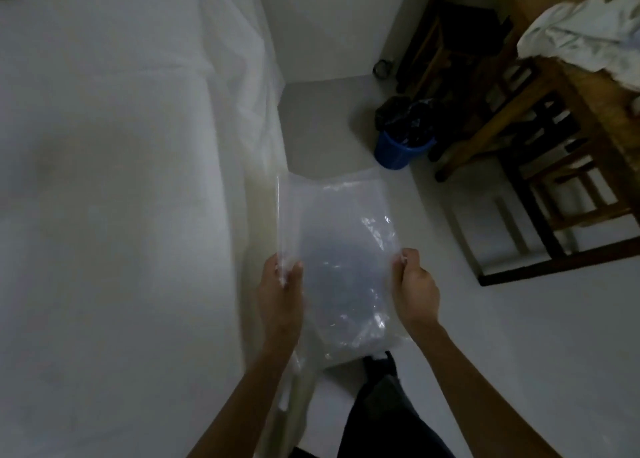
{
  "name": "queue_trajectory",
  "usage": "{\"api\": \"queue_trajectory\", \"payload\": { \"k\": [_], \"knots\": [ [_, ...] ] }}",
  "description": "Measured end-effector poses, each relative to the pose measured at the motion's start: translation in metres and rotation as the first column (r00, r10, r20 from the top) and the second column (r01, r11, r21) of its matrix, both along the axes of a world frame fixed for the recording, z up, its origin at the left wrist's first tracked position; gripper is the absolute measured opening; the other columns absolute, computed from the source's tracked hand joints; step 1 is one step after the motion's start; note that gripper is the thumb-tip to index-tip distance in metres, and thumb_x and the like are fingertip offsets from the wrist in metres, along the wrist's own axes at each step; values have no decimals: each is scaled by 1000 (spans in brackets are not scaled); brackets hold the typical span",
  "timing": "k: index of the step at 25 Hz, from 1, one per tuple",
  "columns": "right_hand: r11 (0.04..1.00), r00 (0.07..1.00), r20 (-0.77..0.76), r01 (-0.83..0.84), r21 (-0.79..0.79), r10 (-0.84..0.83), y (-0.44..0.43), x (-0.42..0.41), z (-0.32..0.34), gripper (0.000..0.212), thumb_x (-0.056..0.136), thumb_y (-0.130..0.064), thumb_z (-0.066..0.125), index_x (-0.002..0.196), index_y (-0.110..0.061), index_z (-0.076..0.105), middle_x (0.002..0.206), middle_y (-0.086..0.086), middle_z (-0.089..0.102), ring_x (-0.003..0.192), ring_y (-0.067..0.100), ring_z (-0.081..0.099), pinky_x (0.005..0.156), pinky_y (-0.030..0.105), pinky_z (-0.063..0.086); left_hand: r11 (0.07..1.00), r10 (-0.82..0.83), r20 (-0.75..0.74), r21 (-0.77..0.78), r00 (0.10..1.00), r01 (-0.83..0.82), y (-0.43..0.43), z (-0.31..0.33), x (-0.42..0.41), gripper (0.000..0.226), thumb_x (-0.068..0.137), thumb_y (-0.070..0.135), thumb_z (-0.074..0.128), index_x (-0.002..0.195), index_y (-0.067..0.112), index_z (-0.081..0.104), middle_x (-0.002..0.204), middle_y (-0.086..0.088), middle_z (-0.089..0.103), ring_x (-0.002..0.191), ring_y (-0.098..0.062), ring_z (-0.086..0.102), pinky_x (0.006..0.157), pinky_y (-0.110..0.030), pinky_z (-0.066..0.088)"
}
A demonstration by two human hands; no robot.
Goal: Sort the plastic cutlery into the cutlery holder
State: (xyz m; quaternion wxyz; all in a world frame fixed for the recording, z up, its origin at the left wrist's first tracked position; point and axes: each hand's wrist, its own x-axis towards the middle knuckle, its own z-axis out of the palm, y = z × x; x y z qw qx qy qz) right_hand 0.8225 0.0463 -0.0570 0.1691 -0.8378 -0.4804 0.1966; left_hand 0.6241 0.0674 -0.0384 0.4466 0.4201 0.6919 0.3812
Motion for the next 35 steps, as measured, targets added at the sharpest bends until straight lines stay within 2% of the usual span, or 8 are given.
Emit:
{"api": "queue_trajectory", "payload": {
  "k": [2, 5, 9, 16, 19, 25, 31, 35],
  "knots": [
    [995, 981, -184, -75, -61, 62, 1, 51, -8, 31, 99, -27, 37, 126, -14, 40, 85, 15, 64, 77, 36, 64, 69, 44, 52, 998, 56, -18, -31, 998, -57, -2, -22, 42, 24, 86, 46, 51, 103, 29, 54, 72, -6, 62, 59, -31, 59, 59, -52, 55],
    [966, 918, -370, -209, -151, 141, -13, 107, -14, 50, 97, -21, 43, 144, -16, 27, 123, 17, 60, 97, 36, 63, 86, 44, 51, 996, -4, -37, -94, 999, 0, -17, -24, 95, 47, 87, 34, 38, 125, 7, 44, 79, 1, 57, 64, -19, 55, 61, -24, 52],
    [922, 899, -390, -306, -239, 198, -17, 146, -43, 54, 99, -21, 40, 149, -15, 19, 153, 8, 33, 132, 27, 44, 108, 39, 37, 954, -211, -123, -242, 970, 177, -38, -49, 137, 55, 95, 8, 38, 145, -3, 18, 144, -19, 35, 128, -28, 40, 91, 2, 21],
    [768, 888, -267, -459, -446, 375, -5, 142, -175, 57, 99, -10, 36, 150, -8, 11, 127, 13, 44, 75, 18, 55, 62, 21, 39, 847, -451, -369, -464, 813, 259, -36, -216, 149, 49, 98, 5, 35, 146, 5, 23, 148, -18, 32, 132, -30, 39, 104, -21, 29],
    [691, 845, -241, -531, -490, 478, 0, 137, -267, 56, 96, -4, 41, 147, -7, 19, 120, 15, 44, 57, 13, 44, 60, 24, 47, 783, -573, -405, -528, 713, 329, -29, -308, 146, 37, 98, 3, 36, 135, 1, 36, 134, -21, 44, 91, -24, 54, 69, -17, 37],
    [633, 826, -212, -542, -553, 522, 15, 129, -407, 44, 92, 1, 43, 135, -1, 32, 122, 21, 42, 91, 38, 60, 74, 38, 48, 779, -623, -525, -484, 580, 399, -17, -435, 145, 19, 101, 27, 34, 109, 18, 48, 99, -9, 55, 87, -26, 55, 64, -28, 41],
    [575, 792, -93, -512, -638, 603, 18, 119, -453, 39, 93, -3, 46, 131, 3, 37, 133, 21, 38, 115, 36, 44, 88, 40, 42, 597, -802, -528, -726, 280, 342, -16, -479, 142, 49, 96, 23, 43, 140, 3, 33, 151, -12, 25, 132, -33, 30, 104, -43, 32],
    [462, 660, -44, -570, -680, 750, 5, 123, -428, 58, 100, -24, 36, 146, 3, 14, 156, 24, 7, 143, 40, 12, 114, 47, 19, 524, -850, -446, -774, 282, 355, -20, -454, 142, 59, 100, 38, 23, 149, 7, 15, 159, -9, 10, 146, -30, 5, 117, -47, 3]
  ]
}}
